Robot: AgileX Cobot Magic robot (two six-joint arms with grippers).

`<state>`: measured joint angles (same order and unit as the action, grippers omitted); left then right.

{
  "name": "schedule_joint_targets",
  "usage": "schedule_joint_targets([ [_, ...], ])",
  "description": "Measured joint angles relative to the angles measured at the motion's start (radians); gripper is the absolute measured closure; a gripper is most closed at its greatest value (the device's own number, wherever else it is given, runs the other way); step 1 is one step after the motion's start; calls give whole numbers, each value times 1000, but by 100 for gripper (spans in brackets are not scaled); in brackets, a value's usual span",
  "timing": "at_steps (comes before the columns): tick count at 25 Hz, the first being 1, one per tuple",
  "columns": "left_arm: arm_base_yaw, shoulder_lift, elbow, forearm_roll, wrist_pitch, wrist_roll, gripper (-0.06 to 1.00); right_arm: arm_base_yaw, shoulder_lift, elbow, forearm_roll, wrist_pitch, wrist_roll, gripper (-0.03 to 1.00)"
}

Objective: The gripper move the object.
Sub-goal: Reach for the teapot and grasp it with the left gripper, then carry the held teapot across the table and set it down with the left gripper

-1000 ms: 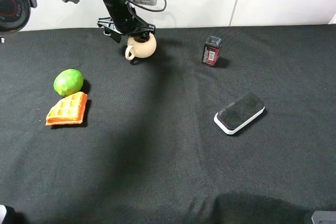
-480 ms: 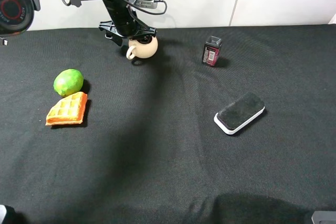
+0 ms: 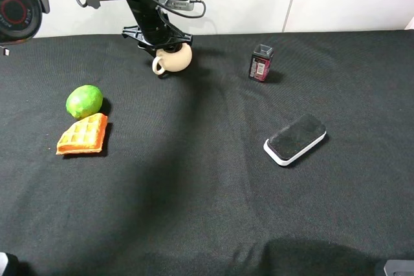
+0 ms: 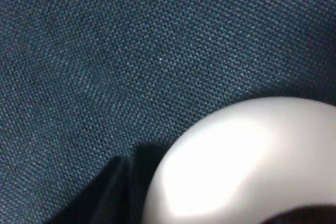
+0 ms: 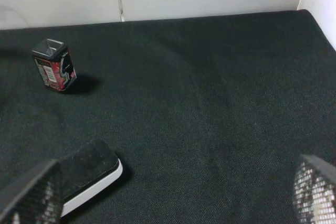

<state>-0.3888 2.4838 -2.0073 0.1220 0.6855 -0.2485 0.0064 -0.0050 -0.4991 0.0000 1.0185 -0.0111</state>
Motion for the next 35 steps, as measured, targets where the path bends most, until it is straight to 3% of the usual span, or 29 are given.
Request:
schedule_joint_targets([
  [9,0,1,0,-11,20,0,77,0,0,0,0,0,0,31],
  [24,0,-54,0,-13,107,0,79,0,0,0,0,0,0,31],
  [35,0,-169,-11,1,316,1,78,0,0,0,0,0,0,31],
])
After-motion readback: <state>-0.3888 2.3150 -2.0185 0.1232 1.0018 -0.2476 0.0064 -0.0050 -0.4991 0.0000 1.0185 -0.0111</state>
